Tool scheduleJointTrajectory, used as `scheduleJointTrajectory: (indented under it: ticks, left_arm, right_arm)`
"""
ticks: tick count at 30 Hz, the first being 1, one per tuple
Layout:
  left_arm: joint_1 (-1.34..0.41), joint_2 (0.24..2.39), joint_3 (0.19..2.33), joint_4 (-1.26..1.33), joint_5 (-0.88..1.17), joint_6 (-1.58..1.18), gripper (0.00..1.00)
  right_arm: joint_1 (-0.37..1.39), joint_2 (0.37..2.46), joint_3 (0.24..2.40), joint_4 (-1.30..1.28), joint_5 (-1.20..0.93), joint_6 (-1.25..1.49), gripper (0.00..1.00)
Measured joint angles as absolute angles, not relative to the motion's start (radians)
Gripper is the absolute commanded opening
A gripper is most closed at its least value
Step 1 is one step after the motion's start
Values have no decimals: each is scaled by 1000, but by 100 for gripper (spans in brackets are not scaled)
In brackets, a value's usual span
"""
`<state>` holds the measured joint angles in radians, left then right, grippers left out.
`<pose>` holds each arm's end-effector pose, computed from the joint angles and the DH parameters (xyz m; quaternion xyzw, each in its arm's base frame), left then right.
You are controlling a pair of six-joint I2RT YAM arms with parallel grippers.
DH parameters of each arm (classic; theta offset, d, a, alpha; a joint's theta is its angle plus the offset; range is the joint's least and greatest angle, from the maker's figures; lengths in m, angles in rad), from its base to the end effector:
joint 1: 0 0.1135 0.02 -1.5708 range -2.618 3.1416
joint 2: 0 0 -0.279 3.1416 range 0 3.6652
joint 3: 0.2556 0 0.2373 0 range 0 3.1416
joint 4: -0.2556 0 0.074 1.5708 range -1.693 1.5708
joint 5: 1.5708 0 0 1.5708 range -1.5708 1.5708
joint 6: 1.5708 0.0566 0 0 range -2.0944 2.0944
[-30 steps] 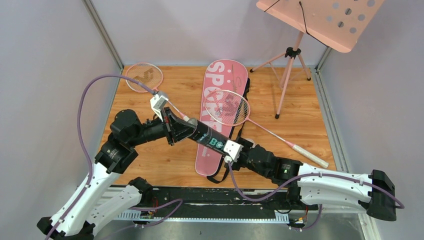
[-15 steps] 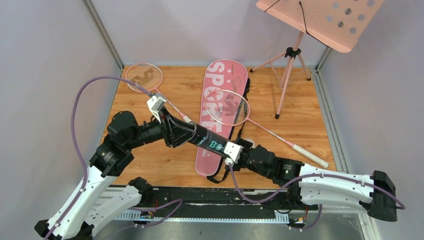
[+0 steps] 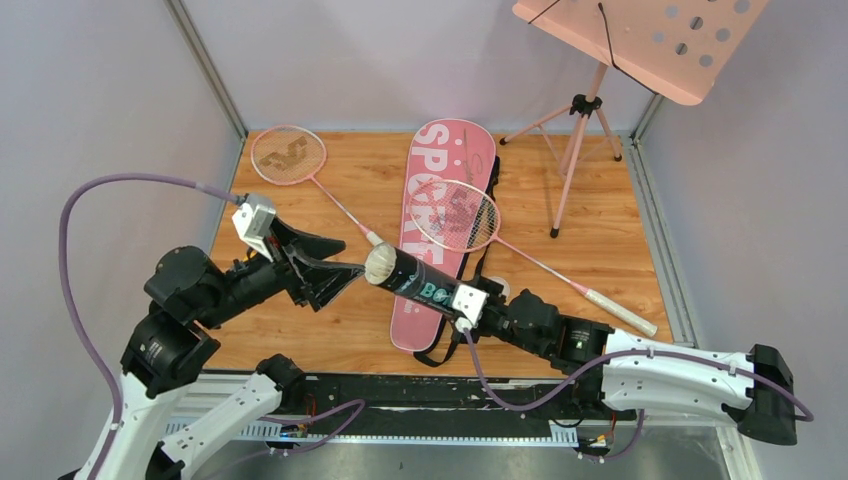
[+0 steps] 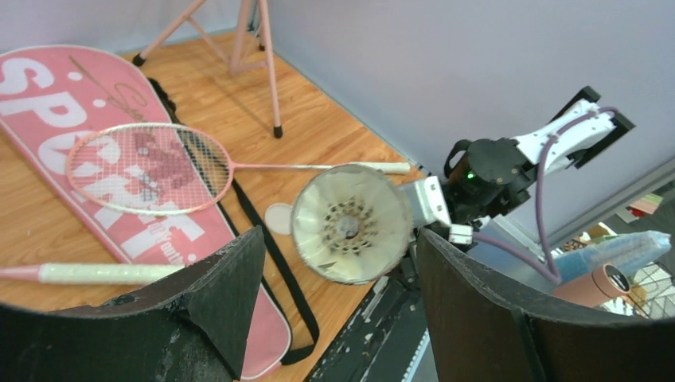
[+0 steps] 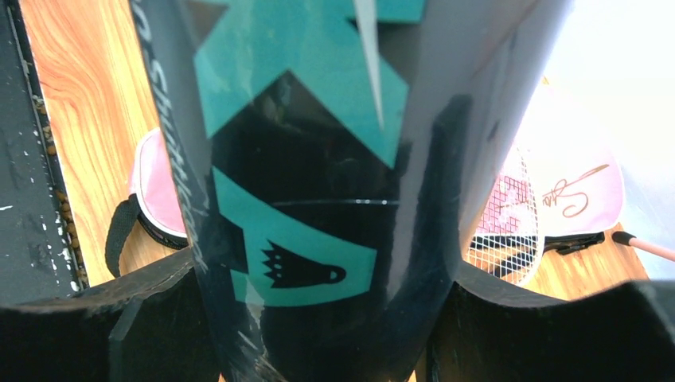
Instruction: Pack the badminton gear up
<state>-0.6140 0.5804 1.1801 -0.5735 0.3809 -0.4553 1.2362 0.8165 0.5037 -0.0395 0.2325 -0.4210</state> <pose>0.0442 -0.0569 0.4489 0.1895 0.6723 -0.4720 0.5379 0.0737 0.1724 0.2587 -0.5554 0.5995 0.1380 0.5595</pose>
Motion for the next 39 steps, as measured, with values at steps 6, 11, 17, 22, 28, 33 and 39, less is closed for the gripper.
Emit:
scheduleJointTrajectory:
  ticks: [6,11,17,22,28,33,39]
  left_arm:
    - [-614,640,1180,-648,361,-423,81]
    - [-614,688,1159,-646,389,-412,82]
    - [-615,690,1121,-634,427,-409,82]
    - [-615,682,1113,-639,432,-400,82]
    - [-615,657,1133,-672,416,-398,83]
    - [-615,657,1180,-709,410,-386,83]
    - [-615,705,1251,-741,401,-372,79]
  right_arm:
    - [1237,773,502,-18,194,-430,38]
    - [1241,748,472,-3,179,-442,38]
    - [1243,757,463,-4,173,-458,38]
    - [1245,775,463,6,175,-459,38]
    - [1250,775,463,20,192,-461,38]
    - [1251,765,463,20,263,-443,38]
    - [1253,693,463,30,391,-384,38]
